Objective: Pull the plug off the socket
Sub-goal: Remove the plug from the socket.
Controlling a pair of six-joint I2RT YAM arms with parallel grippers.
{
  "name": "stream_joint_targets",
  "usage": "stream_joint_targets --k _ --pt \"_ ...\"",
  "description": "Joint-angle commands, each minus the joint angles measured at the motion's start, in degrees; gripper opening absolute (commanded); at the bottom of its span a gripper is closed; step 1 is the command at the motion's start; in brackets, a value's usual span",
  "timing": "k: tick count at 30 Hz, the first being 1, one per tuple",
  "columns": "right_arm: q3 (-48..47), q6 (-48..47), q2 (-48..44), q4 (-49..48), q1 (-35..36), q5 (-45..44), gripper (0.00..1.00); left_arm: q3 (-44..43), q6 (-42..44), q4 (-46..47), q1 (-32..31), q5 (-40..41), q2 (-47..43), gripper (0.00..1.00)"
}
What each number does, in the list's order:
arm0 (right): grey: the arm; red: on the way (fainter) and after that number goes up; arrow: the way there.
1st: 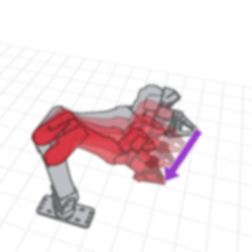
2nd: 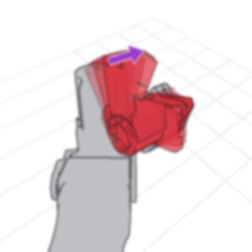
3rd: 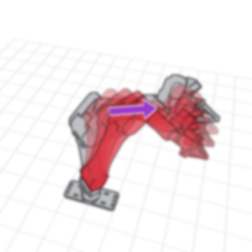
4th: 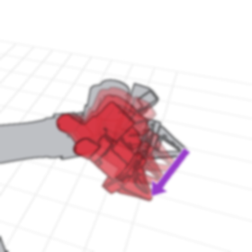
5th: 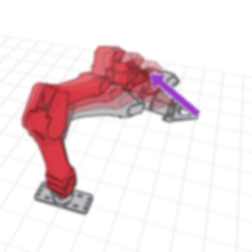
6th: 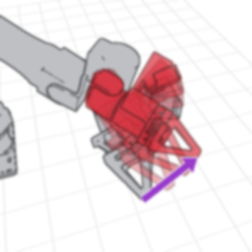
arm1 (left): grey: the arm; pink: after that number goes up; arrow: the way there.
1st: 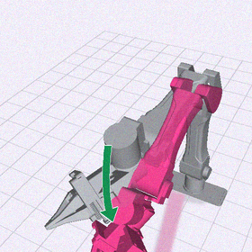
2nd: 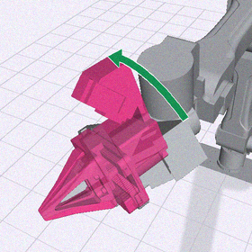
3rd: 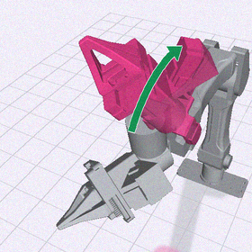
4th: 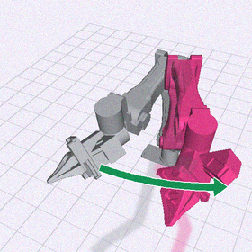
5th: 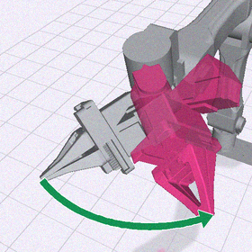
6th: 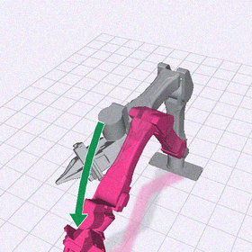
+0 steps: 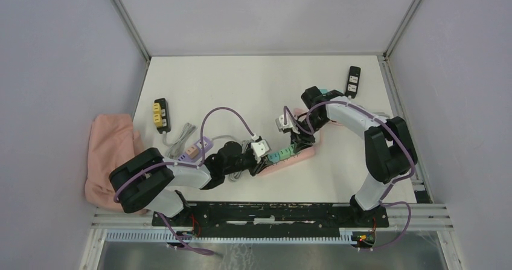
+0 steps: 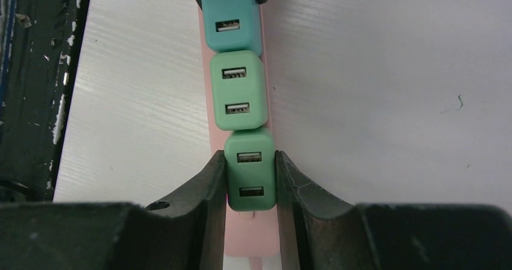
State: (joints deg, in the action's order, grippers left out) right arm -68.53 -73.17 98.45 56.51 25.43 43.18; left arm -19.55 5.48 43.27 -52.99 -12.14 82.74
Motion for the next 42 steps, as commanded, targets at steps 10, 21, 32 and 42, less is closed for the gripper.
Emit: stream_joint_targets --k 10,21,32,42 --pt "-0.8 -3.6 -1.9 6.7 0.6 10.3 0.00 -0.9 2.4 -5.2 0.3 1.4 2.9 0.03" --pt "-0.3 -7.5 -3.5 8.9 -5.4 7.6 0.00 -1.1 2.5 -5.2 0.3 1.2 3.3 0.03" --pt "-4.4 -7.1 -1.1 12.2 -1.2 10.2 0.00 -1.4 2.6 -5.6 0.3 0.9 3.5 0.03" --pt "-6.2 -15.5 -2.7 21.5 -9.3 14.3 0.00 -1.9 2.8 -6.0 0.3 0.4 4.1 0.03"
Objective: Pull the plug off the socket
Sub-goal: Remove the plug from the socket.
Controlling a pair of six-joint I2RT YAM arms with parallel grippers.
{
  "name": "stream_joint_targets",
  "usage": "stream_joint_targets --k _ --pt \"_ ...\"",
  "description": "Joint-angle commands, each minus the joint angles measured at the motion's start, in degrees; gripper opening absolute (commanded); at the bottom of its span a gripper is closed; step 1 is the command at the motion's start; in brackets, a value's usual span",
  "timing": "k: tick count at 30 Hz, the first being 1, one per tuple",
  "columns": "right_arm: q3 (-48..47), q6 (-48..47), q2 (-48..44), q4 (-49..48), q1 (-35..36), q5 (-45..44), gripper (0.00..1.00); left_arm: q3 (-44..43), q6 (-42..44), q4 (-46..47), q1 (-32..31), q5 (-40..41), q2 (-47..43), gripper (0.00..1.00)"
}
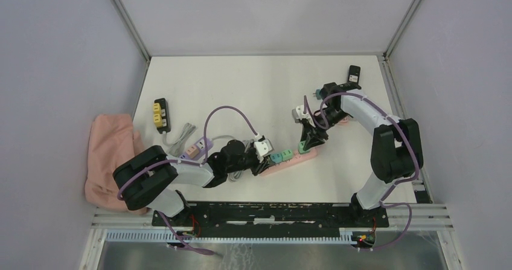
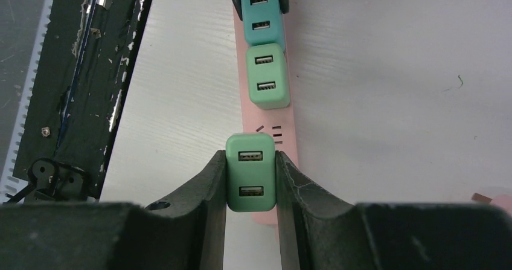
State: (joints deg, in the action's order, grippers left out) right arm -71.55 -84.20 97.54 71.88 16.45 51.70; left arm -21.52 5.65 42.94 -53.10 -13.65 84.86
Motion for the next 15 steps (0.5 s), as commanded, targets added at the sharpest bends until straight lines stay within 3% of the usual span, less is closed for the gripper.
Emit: stream_joint_targets --k 1,15 --pt "-3.5 -4.9 -1.7 6.9 -0.5 6.2 0.00 0.2 2.7 -5.7 0.4 1.9 1.9 0.03" --pt "-7.1 -6.9 -1.6 13.0 -5.8 15.2 0.00 0.0 2.7 -5.8 0.4 1.7 2.1 0.03"
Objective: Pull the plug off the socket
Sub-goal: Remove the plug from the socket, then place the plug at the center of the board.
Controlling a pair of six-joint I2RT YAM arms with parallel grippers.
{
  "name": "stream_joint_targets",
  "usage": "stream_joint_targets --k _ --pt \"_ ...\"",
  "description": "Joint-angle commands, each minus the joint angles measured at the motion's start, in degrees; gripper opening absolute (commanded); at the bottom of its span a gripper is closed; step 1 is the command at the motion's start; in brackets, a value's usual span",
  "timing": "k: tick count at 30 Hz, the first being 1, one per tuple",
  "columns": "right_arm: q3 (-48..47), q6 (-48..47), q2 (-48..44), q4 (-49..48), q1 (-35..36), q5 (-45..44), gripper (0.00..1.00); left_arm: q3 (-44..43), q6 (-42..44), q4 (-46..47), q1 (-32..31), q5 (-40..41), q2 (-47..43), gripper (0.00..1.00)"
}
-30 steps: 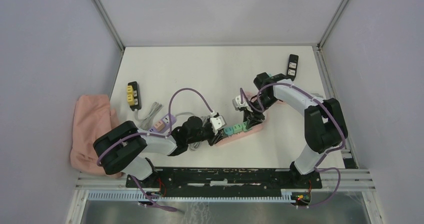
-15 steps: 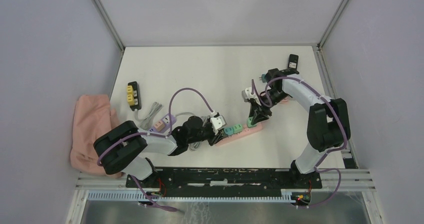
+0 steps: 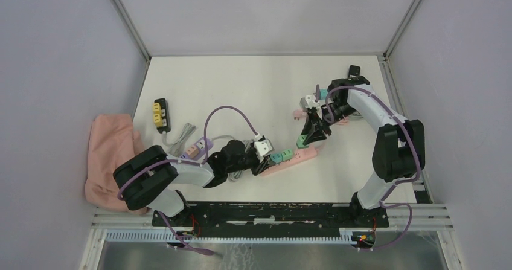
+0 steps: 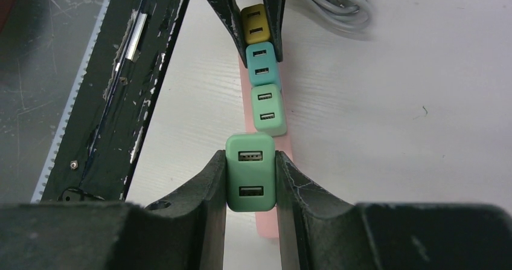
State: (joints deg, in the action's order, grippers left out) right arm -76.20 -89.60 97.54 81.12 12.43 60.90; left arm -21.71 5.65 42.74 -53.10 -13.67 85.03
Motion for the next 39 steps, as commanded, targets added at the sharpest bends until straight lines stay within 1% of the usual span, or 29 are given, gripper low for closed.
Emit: stream_joint_targets --k 1,13,21,28,35,39 --pt "-2.6 -1.6 -1.6 4.0 -2.2 6.4 0.00 0.2 2.7 -5.5 0.4 1.7 1.9 0.03" --pt "-4.8 -3.5 -0.3 8.6 -6.5 10.0 0.00 0.0 2.8 -5.6 0.4 1.6 2.3 0.03" --pt "-5.4 -1.6 0.2 8.3 -10.4 13.2 0.00 0.1 2.8 -5.6 0.4 1.5 2.2 0.03" --pt "-4.4 9.5 -1.0 -0.4 -12.7 12.2 0.00 0.0 2.9 -5.7 0.4 1.5 2.3 0.03" --pt "-1.5 26.2 -4.0 -14.5 -13.2 8.6 0.00 -0.1 2.9 -5.7 0.4 1.3 2.3 0.03" --pt "-1.0 31.3 -4.8 -18.9 -13.6 6.9 0.00 0.0 2.9 -5.7 0.4 1.3 2.3 0.03"
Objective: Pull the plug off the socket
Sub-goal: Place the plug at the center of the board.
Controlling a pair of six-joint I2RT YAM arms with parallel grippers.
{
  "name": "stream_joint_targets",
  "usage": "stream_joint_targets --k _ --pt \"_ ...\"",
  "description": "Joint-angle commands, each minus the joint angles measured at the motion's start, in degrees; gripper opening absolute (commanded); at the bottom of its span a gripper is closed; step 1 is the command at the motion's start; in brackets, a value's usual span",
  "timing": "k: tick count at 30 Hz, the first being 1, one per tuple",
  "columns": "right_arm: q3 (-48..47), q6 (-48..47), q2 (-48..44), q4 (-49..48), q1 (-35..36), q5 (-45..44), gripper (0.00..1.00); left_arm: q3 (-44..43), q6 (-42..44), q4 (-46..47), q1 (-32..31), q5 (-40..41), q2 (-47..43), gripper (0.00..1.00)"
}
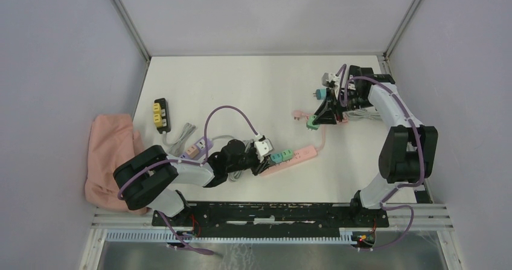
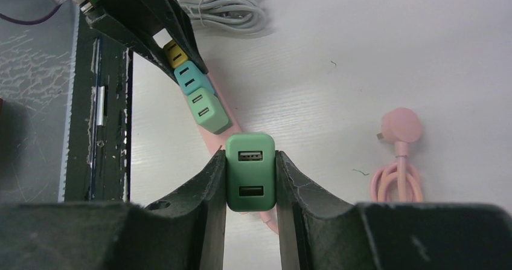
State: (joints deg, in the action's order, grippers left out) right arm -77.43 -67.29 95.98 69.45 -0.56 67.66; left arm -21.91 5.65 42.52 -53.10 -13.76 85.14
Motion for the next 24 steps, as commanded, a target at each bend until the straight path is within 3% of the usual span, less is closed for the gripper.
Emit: stream_joint_targets --k 1,9,14,18,20,24 --pt "0.2 10.4 -3.3 -8.3 -0.7 -0.3 0.00 0.1 3.0 -5.5 0.4 1.3 2.2 0.03" --pt "1.2 26.3 -5.0 -21.1 -1.4 -5.6 0.00 0.1 3.1 -5.6 0.4 1.1 2.3 0.03" --pt "4.8 47.9 -5.9 -40.7 -1.9 -13.7 0.00 0.0 3.1 -5.7 0.4 0.8 2.4 0.03" --pt "6.0 66.0 -3.2 -53.4 -2.0 -26.0 0.01 0.1 3.2 -5.7 0.4 0.8 2.2 0.03" --pt "4.8 72.4 -0.3 -55.8 -2.0 -31.4 0.03 0.2 3.2 -5.7 0.4 0.7 2.3 0.03" --pt "-0.2 75.6 7.6 -54.2 -2.1 -37.1 0.06 0.3 3.2 -5.7 0.4 0.7 2.1 0.03"
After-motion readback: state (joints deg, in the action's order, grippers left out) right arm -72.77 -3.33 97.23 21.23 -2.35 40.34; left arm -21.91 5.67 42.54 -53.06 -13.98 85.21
